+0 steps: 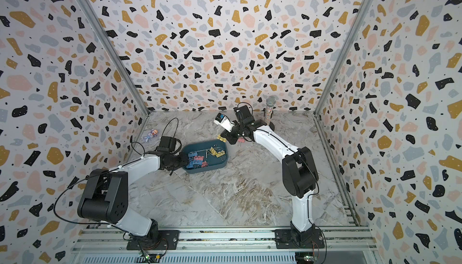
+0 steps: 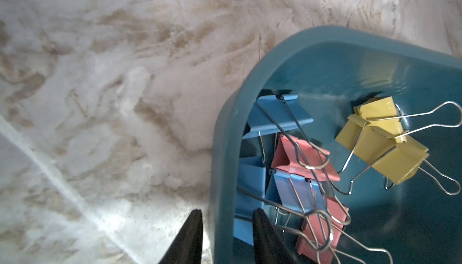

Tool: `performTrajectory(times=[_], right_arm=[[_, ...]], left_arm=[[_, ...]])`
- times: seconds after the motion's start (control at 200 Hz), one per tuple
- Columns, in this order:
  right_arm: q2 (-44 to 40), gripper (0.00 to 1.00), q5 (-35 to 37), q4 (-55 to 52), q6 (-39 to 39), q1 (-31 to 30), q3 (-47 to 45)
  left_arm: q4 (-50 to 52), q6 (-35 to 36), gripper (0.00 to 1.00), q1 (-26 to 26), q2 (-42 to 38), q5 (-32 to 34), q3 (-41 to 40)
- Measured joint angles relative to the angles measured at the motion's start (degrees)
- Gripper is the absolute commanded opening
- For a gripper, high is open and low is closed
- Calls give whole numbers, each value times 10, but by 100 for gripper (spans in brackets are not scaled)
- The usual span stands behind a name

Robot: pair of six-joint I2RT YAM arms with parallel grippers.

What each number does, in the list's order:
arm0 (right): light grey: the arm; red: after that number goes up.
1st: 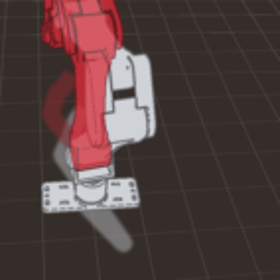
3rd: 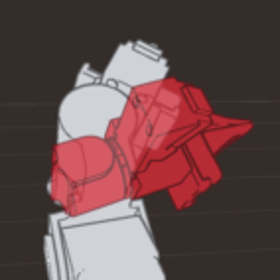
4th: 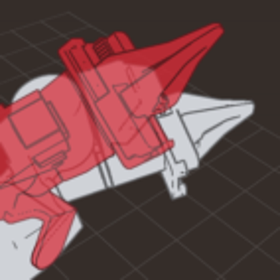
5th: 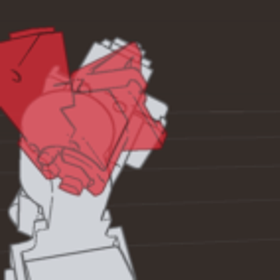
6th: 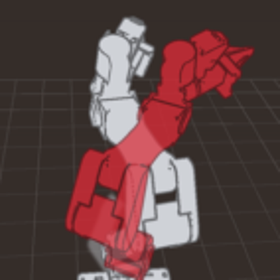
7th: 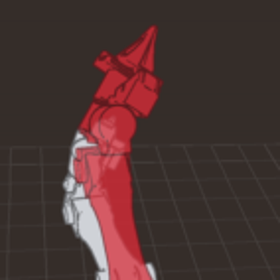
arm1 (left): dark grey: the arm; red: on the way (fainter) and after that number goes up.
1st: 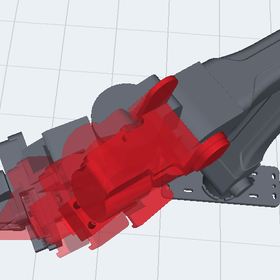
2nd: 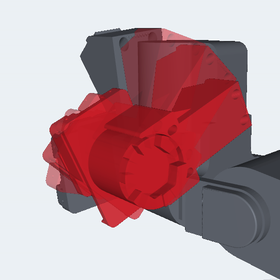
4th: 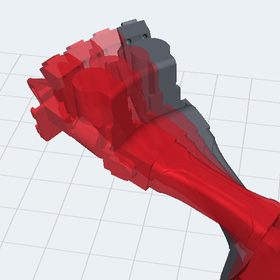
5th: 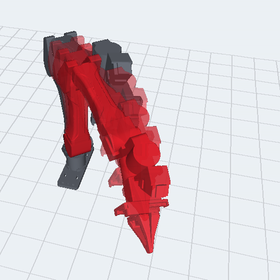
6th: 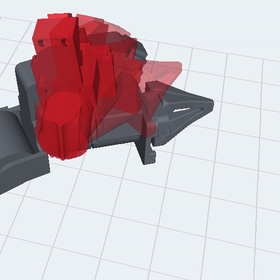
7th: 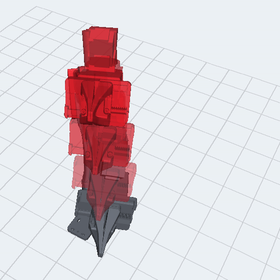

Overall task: Take out the binder clips from the storage box
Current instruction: Place the binder clip at the center of the board.

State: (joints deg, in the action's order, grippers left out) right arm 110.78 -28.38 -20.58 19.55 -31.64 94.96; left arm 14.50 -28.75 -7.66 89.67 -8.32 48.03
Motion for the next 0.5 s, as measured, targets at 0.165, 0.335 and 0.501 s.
performTrajectory(times=[0.165,0.335,0.501], right_arm=[[-37,0,37,84,-76,19,-86],[-72,0,82,166,-154,29,-159],[-89,0,116,221,-217,46,-194]], left_arm=[[0,0,37,0,0,-2,0],[0,0,37,0,0,-2,0],[0,0,37,0,0,-3,0]])
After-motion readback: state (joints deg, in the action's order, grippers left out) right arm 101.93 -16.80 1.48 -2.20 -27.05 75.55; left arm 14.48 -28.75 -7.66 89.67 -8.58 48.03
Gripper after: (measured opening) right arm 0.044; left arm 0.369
